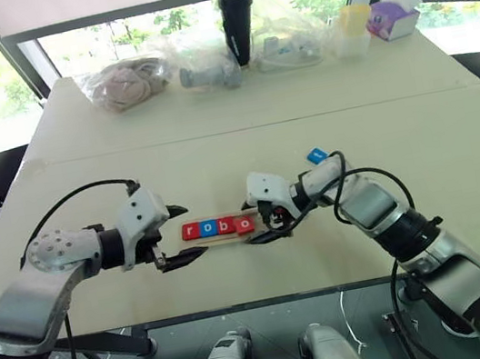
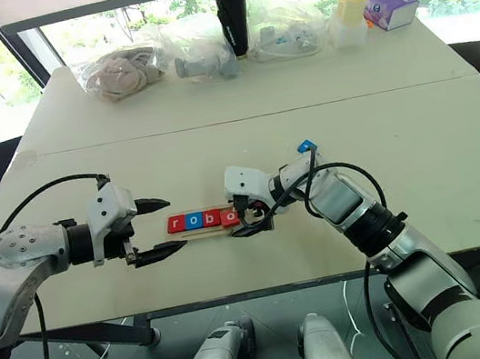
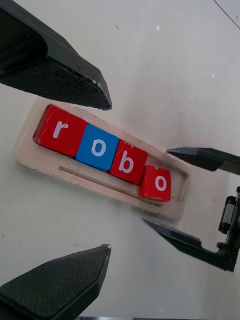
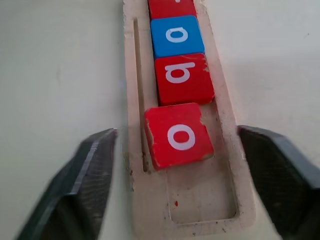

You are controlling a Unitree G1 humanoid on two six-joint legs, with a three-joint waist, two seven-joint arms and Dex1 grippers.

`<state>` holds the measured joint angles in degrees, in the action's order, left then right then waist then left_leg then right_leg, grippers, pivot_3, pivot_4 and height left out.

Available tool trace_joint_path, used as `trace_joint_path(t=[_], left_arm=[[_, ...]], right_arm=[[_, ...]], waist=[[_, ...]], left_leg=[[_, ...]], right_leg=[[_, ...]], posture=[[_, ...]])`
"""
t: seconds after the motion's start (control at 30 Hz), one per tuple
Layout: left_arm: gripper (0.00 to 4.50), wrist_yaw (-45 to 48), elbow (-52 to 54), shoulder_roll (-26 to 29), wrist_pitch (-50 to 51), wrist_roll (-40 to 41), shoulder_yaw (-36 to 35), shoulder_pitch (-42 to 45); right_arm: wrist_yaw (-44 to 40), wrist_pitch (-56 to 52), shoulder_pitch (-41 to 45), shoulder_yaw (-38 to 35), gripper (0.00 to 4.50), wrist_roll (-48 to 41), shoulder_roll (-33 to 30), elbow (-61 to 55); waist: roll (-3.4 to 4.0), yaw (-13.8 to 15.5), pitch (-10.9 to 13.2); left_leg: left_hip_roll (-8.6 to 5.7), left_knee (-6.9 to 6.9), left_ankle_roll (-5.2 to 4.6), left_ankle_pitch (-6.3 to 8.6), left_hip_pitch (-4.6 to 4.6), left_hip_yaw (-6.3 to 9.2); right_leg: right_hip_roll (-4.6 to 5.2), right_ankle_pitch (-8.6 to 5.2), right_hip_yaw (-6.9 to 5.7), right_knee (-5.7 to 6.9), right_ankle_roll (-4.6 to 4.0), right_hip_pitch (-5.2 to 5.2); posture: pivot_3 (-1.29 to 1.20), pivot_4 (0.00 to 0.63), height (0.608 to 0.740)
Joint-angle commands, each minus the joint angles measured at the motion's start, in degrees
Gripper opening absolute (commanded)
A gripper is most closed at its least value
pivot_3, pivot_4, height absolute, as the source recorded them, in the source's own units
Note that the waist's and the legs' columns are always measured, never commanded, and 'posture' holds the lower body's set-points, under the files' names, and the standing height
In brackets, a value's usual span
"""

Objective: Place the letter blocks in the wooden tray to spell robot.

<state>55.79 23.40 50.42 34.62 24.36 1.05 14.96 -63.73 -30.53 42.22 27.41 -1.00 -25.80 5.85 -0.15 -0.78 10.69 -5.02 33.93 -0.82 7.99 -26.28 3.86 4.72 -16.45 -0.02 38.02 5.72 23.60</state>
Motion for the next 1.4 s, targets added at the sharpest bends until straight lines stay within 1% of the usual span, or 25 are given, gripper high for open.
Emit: trace_joint_path(t=[0.03,0.23,0.47,0.6,0.77,0.97,1.1,1.17,1.27,1.4], left_arm=[[4.50,-0.44,1.74,-0.15,-0.04,0.18,-0.50,0.28],[4.50,-0.64,1.71,-0.34,-0.35,0.06,-0.23,0.23],[4.50,-0.66,1.27,-0.55,-0.72,-0.22,0.08,0.70],[4.50,-0.86,1.30,-0.73,-0.75,-0.42,0.14,0.70],[4.50,-1.12,1.44,-1.02,-0.76,-0.52,0.18,0.52],[4.50,-1.33,1.45,-1.26,-0.93,-0.55,0.24,0.16],[4.50,-1.33,1.26,-1.48,-1.13,-0.71,0.45,0.31],[4.50,-1.25,1.09,-1.57,-1.23,-0.80,0.50,0.45],[4.50,-1.09,0.84,-1.68,-1.37,-0.95,0.60,0.68],[4.50,-0.79,0.56,-1.80,-1.47,-1.11,0.72,1.03]], right_arm=[[0.48,1.64,1.49,-0.66,4.46,0.37,0.65,0.08],[0.94,1.76,2.20,-2.24,4.46,-0.40,0.91,0.09],[1.91,3.71,2.29,-1.73,4.46,0.78,1.39,2.03],[4.69,6.79,3.79,-1.82,4.46,2.66,3.15,6.17],[5.19,8.03,4.87,-2.58,4.46,2.43,4.51,7.16],[2.91,6.50,4.24,-4.61,4.46,-0.47,3.57,3.37],[0.20,7.18,2.89,-6.60,4.46,-3.01,1.59,-0.42],[-0.06,8.99,2.42,-6.42,4.46,-1.92,-0.06,-0.53],[2.71,13.30,2.64,-5.72,4.46,2.14,-1.75,3.54],[4.71,17.47,3.32,-5.30,4.46,5.03,-1.95,8.52]], waist=[[0.00,0.02,0.00],[0.00,0.01,0.00],[0.00,0.01,0.00],[0.00,-0.03,0.00],[0.00,-0.05,0.00],[0.00,0.05,0.00],[0.00,0.08,0.00],[0.00,0.05,0.00],[0.00,0.02,0.00],[0.00,0.01,0.00]], left_leg=[[0.00,0.00,0.00,0.00,0.00,0.00],[0.00,0.00,0.00,0.00,0.00,0.00],[0.00,0.00,0.00,0.00,0.00,0.00],[0.00,0.00,0.01,-0.01,0.01,0.00],[0.00,0.00,0.04,-0.03,0.02,0.00],[0.00,0.00,0.04,-0.03,0.02,0.00],[0.00,0.00,0.04,-0.03,0.02,0.00],[0.00,0.00,0.04,-0.03,0.02,0.00],[0.00,0.00,0.04,-0.03,0.02,0.00],[0.00,0.00,0.04,-0.03,0.06,0.00]], right_leg=[[0.00,0.00,0.00,0.00,0.00,0.00],[-0.01,0.00,0.00,0.00,0.00,0.00],[-0.01,0.00,0.00,0.00,0.00,0.00],[-0.02,0.00,0.00,0.01,0.00,0.00],[-0.04,0.01,0.00,0.04,0.01,0.00],[-0.04,0.01,0.00,0.03,0.01,-0.01],[-0.03,0.01,0.00,0.03,0.01,-0.01],[-0.03,0.01,0.00,0.03,0.01,-0.01],[-0.03,0.01,0.00,0.03,0.01,-0.01],[-0.02,0.00,0.00,0.03,0.00,-0.03]], posture=[[0.00,0.150,0.740],[0.00,0.150,0.740],[0.00,0.150,0.740],[0.00,0.150,0.740],[0.00,0.150,0.740],[0.00,0.150,0.740],[0.00,0.150,0.740],[0.00,0.150,0.740],[0.00,0.150,0.740],[0.00,0.150,0.740]])
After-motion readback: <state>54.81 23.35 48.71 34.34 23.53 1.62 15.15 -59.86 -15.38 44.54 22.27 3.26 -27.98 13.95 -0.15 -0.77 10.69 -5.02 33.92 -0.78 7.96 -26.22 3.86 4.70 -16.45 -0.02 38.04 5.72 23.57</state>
